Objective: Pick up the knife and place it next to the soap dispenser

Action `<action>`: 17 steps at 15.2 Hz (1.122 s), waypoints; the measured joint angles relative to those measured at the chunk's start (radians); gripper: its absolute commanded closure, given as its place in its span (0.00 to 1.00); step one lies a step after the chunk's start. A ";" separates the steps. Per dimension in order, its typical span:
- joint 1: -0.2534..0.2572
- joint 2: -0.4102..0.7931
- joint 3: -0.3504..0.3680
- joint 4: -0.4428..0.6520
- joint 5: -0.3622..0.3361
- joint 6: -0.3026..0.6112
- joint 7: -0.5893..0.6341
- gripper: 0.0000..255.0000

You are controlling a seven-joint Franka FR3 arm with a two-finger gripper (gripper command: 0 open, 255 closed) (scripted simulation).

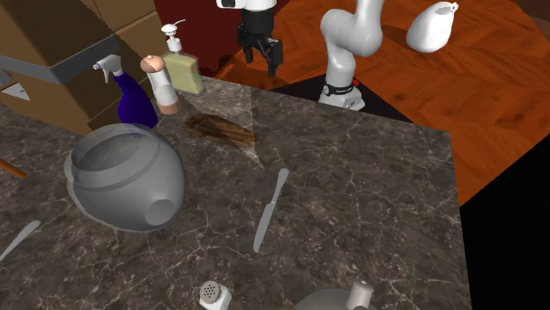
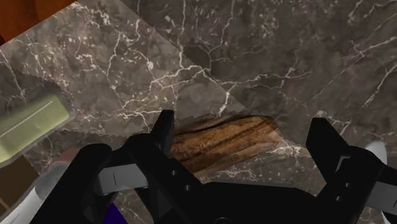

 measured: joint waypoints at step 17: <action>0.129 0.505 0.177 0.308 -0.085 0.207 0.061 0.00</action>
